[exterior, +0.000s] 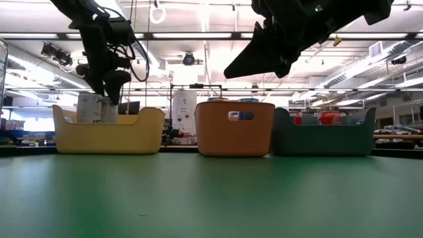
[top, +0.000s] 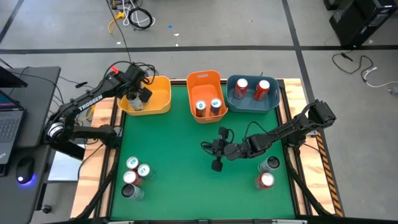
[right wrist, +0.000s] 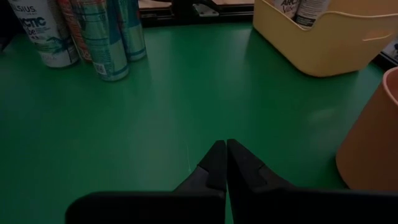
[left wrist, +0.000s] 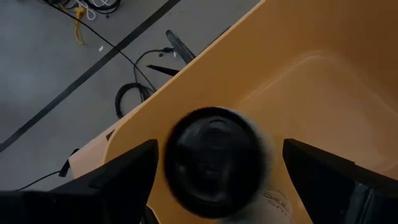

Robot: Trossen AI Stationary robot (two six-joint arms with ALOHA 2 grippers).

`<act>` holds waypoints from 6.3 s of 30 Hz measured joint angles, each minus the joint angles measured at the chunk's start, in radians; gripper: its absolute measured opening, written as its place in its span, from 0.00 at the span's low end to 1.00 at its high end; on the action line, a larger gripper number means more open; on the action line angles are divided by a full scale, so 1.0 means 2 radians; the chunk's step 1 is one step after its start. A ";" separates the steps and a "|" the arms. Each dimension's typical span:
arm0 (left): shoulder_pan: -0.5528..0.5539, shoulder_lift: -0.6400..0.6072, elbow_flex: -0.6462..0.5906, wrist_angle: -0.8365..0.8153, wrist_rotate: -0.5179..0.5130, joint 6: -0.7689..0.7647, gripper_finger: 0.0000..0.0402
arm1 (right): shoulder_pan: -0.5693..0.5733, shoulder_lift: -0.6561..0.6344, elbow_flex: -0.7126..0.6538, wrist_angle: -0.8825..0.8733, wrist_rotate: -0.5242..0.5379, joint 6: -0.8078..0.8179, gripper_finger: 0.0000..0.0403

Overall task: Sort soda cans
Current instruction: Adjust the white blue soda can in the yellow bin, then put the orange soda can into the blue bin

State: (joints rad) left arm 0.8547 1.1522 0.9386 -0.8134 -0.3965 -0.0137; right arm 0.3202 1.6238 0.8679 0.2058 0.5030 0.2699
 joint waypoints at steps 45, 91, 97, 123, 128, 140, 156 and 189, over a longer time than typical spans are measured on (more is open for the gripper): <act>0.018 0.000 -0.013 0.008 -0.031 0.002 0.62 | 0.000 0.000 0.000 0.000 -0.003 0.000 0.00; -0.012 -0.035 0.071 -0.055 -0.026 0.014 0.87 | -0.001 0.000 0.000 0.001 -0.004 0.000 0.01; -0.071 -0.093 0.069 -0.033 0.059 0.006 0.76 | -0.003 0.000 0.000 0.006 -0.004 -0.001 0.05; -0.345 -0.202 -0.144 0.395 0.244 0.074 0.33 | 0.029 -0.001 0.216 -0.375 -0.042 0.040 0.20; -0.380 -0.196 -0.194 0.488 0.274 0.083 0.33 | 0.049 -0.001 0.245 -0.446 -0.051 0.089 0.26; -0.424 -0.139 -0.234 0.549 0.303 0.059 0.33 | 0.108 -0.001 0.309 -0.624 -0.123 0.290 0.45; -0.450 -0.070 -0.234 0.579 0.304 0.097 0.33 | 0.195 0.000 0.310 -0.778 -0.228 0.385 0.86; -0.451 -0.048 -0.234 0.604 0.299 0.090 0.33 | 0.216 0.001 0.190 -0.717 -0.319 0.361 0.70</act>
State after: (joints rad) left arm -0.0479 1.0554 0.4709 0.3946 0.2022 0.1659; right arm 0.7520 1.6255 1.2472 -1.2273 -0.1360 0.9918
